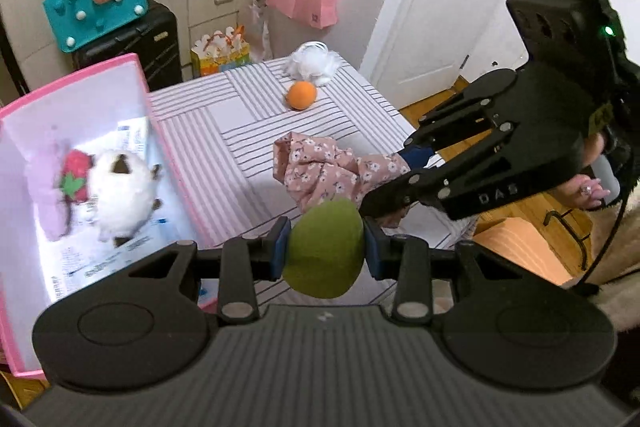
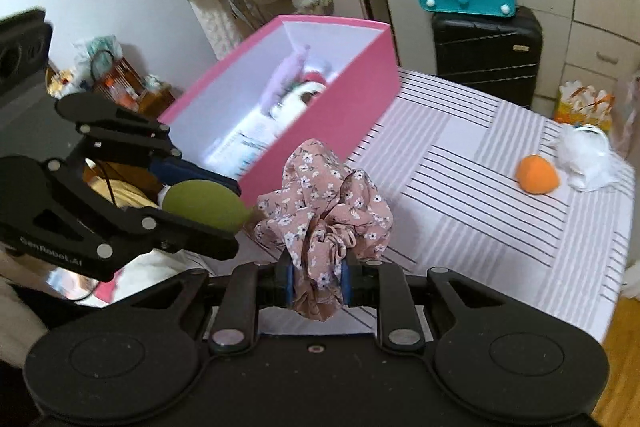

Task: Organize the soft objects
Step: 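Carry the green sponge with the left tool while the right tool carries the scrunchie to the box, then open the left tool over the box while the right tool releases the scrunchie inside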

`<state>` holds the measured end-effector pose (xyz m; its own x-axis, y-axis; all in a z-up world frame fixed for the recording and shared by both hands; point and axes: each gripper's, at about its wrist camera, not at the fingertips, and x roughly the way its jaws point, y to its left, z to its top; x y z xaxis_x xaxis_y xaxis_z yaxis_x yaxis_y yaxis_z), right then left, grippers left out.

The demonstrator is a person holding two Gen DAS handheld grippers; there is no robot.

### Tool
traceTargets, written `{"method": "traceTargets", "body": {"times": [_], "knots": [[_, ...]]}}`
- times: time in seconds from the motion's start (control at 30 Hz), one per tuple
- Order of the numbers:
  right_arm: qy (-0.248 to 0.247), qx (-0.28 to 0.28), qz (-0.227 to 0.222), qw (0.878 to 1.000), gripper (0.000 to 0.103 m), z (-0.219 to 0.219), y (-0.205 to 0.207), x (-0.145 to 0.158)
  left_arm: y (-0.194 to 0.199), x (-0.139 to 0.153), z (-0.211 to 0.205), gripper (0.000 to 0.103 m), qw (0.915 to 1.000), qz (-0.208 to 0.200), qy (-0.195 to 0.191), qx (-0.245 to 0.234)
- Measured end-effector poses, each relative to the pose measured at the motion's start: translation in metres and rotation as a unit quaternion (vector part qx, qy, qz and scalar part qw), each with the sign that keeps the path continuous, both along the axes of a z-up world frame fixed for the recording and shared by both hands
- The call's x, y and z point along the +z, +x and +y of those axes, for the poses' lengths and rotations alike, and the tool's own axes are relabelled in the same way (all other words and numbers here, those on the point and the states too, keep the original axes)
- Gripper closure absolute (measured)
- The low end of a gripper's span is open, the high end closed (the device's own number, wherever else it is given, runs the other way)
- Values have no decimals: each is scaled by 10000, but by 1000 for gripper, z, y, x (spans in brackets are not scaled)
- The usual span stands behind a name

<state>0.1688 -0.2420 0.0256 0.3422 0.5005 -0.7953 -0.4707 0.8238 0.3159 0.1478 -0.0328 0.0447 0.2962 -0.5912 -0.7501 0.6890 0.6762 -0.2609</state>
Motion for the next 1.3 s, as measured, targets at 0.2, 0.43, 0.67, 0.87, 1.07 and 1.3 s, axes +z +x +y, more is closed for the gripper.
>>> {"method": "traceTargets", "body": {"times": [0.2,0.43,0.67,0.87,1.07,1.3], "knots": [[116,130,8,9998,78,23,9,2,2,4,40,66,9994,-120,59,306],[187,387,-124,9990,77,51,29,8,19,0,80,66,9960,-263,115,851],[308,716,-430,9960,77,81,53,8,49,-12,111,66,9891,-383,-219,1404],[93,755,-672,9948,78,108,86,6,81,-34,118,66,9870,-362,74,1561],[-254,678,-876,9935,77,130,127,-7,115,-62,115,65,9862,-153,467,1580],[-633,481,-772,9938,74,145,161,-26,138,-82,104,65,9860,-15,943,1378]]}}
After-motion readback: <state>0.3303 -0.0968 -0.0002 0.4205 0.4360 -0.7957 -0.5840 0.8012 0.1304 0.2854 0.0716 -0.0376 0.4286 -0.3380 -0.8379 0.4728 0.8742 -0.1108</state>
